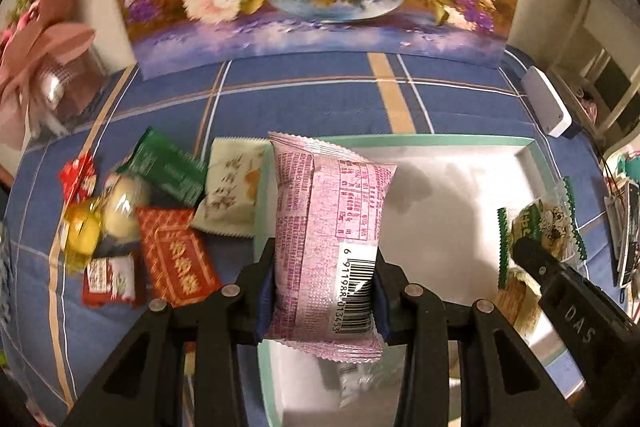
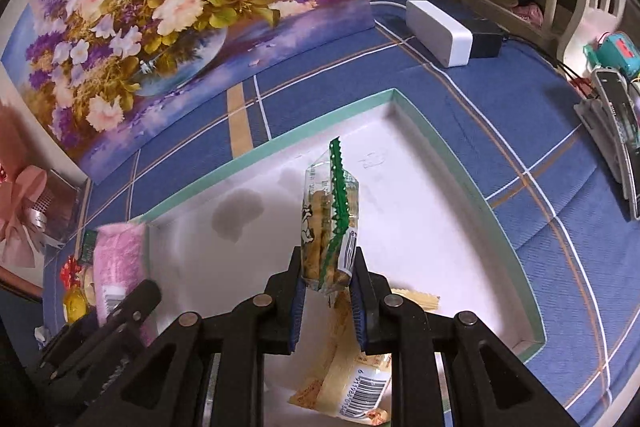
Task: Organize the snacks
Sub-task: 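Carry the pink packet into the tray with the left gripper while the right places the cookie packet, then grasp the red-white milk biscuit packet with the left gripper while the right grasps the white pudding cup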
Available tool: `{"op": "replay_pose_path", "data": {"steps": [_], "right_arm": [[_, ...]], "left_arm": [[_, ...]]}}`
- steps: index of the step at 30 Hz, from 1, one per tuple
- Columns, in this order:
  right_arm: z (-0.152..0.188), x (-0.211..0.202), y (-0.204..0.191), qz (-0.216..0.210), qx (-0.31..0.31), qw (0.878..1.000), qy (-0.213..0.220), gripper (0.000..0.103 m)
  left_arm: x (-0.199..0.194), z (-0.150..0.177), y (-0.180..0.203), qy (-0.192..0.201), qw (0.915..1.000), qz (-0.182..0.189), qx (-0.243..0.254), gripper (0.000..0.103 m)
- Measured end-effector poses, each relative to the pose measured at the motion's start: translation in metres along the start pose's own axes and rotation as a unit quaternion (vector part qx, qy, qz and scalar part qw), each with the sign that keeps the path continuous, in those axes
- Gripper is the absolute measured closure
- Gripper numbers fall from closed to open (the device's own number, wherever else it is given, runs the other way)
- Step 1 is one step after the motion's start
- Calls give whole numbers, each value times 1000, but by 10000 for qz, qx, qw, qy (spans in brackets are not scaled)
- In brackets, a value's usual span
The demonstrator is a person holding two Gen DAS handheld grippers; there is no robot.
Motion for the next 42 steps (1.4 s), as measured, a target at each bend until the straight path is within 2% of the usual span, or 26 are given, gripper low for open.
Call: {"op": "replay_pose_path", "data": {"steps": [2, 4, 5, 7, 11, 13, 14, 15, 16, 20, 23, 28, 31, 33, 36, 42], "right_arm": [[0, 0, -3, 30, -46, 10000, -42, 80], [-4, -2, -5, 23, -84, 10000, -18, 80], [-5, -4, -6, 37, -99, 9999, 15, 79], [-8, -10, -7, 95, -132, 9998, 70, 78], [-11, -20, -11, 54, -176, 9998, 115, 76], [-11, -23, -13, 79, -225, 9997, 98, 65], [-10, -24, -14, 94, -247, 9996, 67, 45], [-8, -23, -16, 125, -266, 9996, 7, 34], [-6, -23, -18, 143, -282, 9995, -29, 34], [6, -12, -37, 150, -482, 9983, -283, 34], [13, -10, -58, 32, -619, 9973, -393, 35], [23, -18, -118, -322, -1049, 9933, -367, 34], [33, -23, -160, -514, -1394, 9883, -332, 32], [41, -24, -183, -632, -1618, 9842, -333, 29], [56, -24, -217, -732, -1937, 9776, -381, 29], [80, -8, -246, -839, -2183, 9696, -715, 29]], "left_arm": [[-1, -2, 5, 53, 10000, 57, 22, 54], [-6, -6, 7, 58, 9998, 198, -3, 23], [-9, -7, 7, 61, 9996, 261, -30, 21], [-17, -12, 7, 71, 9994, 326, -44, 21], [-30, -21, -5, 54, 9997, 191, -146, 21], [-36, -28, -17, -28, 9992, 174, -350, 21], [-38, -28, -26, -74, 9989, 109, -458, 21], [-38, -28, -34, -101, 9986, 28, -524, 17], [-38, -27, -45, -123, 9982, -83, -589, 12], [-33, -20, -98, -159, 9932, -497, -1036, 12], [-26, -8, -149, -352, 9848, -854, -1473, 12], [-29, 1, -214, -456, 9722, -1174, -1975, 12], [-36, 5, -247, -416, 9633, -1218, -2354, 10], [-42, 7, -265, -378, 9582, -1224, -2558, 4], [-47, 10, -286, -333, 9518, -1203, -2802, 3], [-48, 15, -308, -376, 9430, -1104, -3117, 3]]}}
Point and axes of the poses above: each gripper's, at about its wrist camera, not at the fingertips, and x roughly the way its jaws point, y to its right, z to its underside, the point moved 7 cm from there along x, roughly the way its jaws point, and after that the axes turned 10 degrees about -x, right-handed, at the moved point
